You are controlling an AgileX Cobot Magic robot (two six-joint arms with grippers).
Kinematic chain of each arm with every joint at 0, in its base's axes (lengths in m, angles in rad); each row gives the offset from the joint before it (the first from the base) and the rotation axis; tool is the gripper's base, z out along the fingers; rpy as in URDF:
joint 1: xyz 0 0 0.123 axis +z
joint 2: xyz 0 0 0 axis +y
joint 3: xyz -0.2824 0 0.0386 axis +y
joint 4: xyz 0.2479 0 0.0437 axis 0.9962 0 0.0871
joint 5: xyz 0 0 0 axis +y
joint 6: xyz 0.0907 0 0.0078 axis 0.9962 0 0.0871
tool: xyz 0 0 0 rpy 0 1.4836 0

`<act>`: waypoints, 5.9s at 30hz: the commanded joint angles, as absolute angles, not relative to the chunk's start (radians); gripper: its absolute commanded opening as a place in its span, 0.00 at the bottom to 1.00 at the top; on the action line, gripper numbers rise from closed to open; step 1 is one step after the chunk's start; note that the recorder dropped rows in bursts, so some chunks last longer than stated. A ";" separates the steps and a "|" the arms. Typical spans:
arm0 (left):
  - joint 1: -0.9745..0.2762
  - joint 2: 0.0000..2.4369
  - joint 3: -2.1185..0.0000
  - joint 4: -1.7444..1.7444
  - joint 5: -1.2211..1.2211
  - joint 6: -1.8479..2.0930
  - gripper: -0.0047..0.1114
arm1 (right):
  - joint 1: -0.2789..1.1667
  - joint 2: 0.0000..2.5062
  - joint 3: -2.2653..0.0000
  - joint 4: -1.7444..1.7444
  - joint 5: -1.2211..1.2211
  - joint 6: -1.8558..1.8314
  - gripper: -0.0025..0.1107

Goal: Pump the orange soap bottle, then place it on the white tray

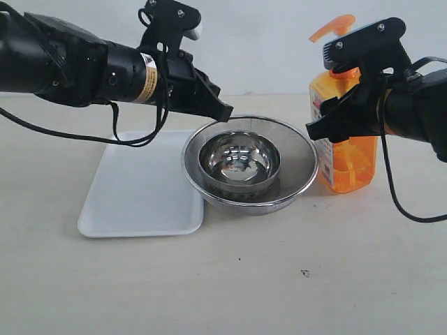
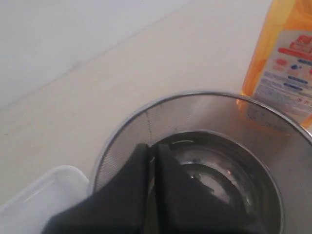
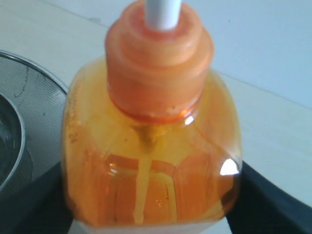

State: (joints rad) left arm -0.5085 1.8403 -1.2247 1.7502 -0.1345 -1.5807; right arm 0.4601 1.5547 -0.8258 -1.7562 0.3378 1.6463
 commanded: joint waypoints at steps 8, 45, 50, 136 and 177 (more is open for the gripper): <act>-0.511 1.991 -1.327 1.744 -0.331 -1.655 0.08 | 0.459 1.560 -0.815 -1.744 0.306 1.638 0.02; -0.628 2.176 -1.450 1.744 -0.260 -1.660 0.08 | 0.459 1.560 -0.815 -1.744 0.322 1.638 0.02; -0.628 2.177 -1.450 1.744 -0.210 -1.656 0.08 | 0.459 1.560 -0.815 -1.744 0.322 1.638 0.02; -0.681 1.801 -1.496 1.744 -0.265 -1.562 0.08 | 0.459 1.604 -0.820 -1.744 0.269 1.489 0.02; -0.681 1.957 -1.594 1.744 -0.258 -1.580 0.08 | 0.459 1.604 -0.820 -1.744 0.265 1.489 0.02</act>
